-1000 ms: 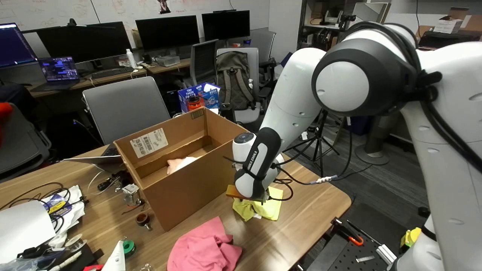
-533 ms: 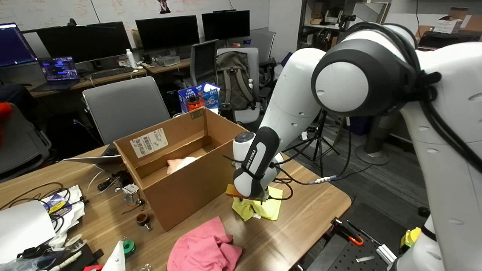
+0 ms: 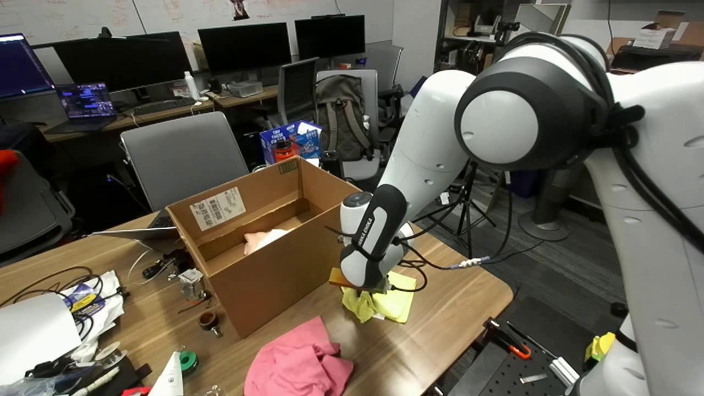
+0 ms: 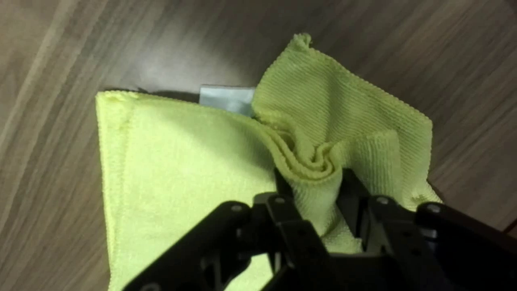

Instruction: Put the peach shirt, the green and yellow towels and the pink shirt in the box respectively

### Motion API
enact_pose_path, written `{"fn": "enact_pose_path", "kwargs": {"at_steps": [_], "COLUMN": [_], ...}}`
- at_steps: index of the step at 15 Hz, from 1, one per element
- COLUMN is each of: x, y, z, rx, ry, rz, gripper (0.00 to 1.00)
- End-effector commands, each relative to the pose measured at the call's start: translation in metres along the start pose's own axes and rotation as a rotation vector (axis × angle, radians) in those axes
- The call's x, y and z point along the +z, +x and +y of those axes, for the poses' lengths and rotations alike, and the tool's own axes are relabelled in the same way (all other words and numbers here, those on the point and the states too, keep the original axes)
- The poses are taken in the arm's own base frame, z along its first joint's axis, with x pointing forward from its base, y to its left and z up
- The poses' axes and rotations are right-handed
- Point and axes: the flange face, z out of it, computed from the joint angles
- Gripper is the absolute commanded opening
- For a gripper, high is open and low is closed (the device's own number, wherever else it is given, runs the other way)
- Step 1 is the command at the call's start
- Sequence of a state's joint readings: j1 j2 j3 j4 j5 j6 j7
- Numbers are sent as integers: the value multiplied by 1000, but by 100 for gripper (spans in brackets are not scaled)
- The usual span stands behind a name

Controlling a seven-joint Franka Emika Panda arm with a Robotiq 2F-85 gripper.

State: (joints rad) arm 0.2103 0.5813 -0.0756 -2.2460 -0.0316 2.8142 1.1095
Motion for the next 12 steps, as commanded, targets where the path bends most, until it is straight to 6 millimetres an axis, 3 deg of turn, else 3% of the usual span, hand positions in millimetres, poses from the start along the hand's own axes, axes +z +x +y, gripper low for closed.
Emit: {"fn": "enact_pose_path", "kwargs": {"at_steps": [1, 3, 8, 12], "x": [-1, -6, -23, -50], "y": [-2, -5, -11, -23], "z": [-4, -4, -3, 0], "rx": [-5, -6, -3, 2], "ry": [21, 12, 4, 9], "rz": [1, 11, 39, 70], "gripper": [6, 0, 3, 3]}}
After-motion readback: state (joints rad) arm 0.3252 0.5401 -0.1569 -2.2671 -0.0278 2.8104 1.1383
